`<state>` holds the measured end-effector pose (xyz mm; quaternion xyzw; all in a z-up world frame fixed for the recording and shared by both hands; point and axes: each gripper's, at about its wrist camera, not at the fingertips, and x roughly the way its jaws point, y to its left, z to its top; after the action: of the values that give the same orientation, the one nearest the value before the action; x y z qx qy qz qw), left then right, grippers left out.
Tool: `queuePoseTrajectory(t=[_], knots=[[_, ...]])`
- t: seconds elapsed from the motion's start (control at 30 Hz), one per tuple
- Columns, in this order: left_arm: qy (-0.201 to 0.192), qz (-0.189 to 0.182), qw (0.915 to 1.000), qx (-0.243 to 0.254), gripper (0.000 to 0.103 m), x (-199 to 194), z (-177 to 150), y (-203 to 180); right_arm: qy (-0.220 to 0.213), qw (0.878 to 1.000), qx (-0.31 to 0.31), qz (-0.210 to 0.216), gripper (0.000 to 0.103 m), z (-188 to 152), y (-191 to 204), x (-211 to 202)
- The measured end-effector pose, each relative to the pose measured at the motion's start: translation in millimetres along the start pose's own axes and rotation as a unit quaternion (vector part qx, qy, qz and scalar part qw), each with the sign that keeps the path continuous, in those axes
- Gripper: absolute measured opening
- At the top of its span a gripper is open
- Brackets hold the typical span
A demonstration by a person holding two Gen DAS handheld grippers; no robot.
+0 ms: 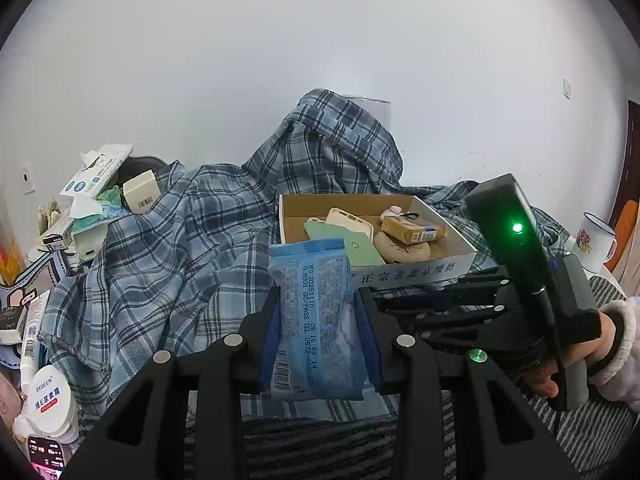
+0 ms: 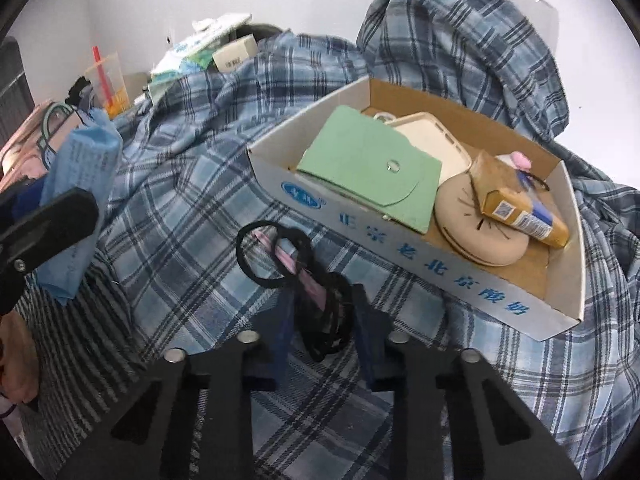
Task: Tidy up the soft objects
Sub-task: 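Grasp the black-pink scissors with the right tool while the left tool holds the packet, then lower the packet and scissors into the box and release both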
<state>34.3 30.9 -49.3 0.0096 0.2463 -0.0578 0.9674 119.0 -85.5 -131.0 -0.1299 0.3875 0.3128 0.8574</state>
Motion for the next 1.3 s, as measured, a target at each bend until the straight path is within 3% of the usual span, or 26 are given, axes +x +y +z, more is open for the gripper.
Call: queuePoseTrajectory(t=[0.27,0.43,0.6,0.83,0.9,1.07,1.17,1.3], knots=[[-0.003,0.002,1.0000,0.002,0.037,-1.0,-1.7,0.4,-0.065,0.998,-0.002,-0.015,0.015,-4.1,0.6,-25.9],[0.007,0.000,1.0000,-0.003,0.037,-9.5,5.8,1.0,-0.084,0.995,-0.011,-0.050,0.015,-3.8,4.6,-39.9],[-0.022,0.003,0.9995,0.023,0.037,-33.1,40.4,-13.9,-0.124,0.990,-0.006,-0.068,0.015,-1.2,0.4,-78.6],[-0.068,0.012,0.9974,0.018,0.037,-37.3,106.8,-24.4,-0.220,0.966,0.004,-0.138,0.015,27.9,-13.8,-150.2],[-0.073,0.006,0.9971,0.020,0.037,-30.9,124.1,-28.6,-0.240,0.960,0.012,-0.145,0.015,40.9,-19.9,-165.7],[-0.043,-0.018,0.9989,-0.009,0.037,13.2,166.7,-28.7,-0.282,0.943,0.043,-0.172,0.015,73.7,-41.7,-188.5],[-0.038,-0.005,0.9993,-0.001,0.037,37.2,176.9,-30.1,-0.283,0.941,0.065,-0.172,0.015,91.3,-58.9,-182.2],[0.004,-0.008,1.0000,0.001,0.037,78.8,175.8,-26.7,-0.268,0.944,0.090,-0.168,0.015,97.8,-78.2,-157.0]])
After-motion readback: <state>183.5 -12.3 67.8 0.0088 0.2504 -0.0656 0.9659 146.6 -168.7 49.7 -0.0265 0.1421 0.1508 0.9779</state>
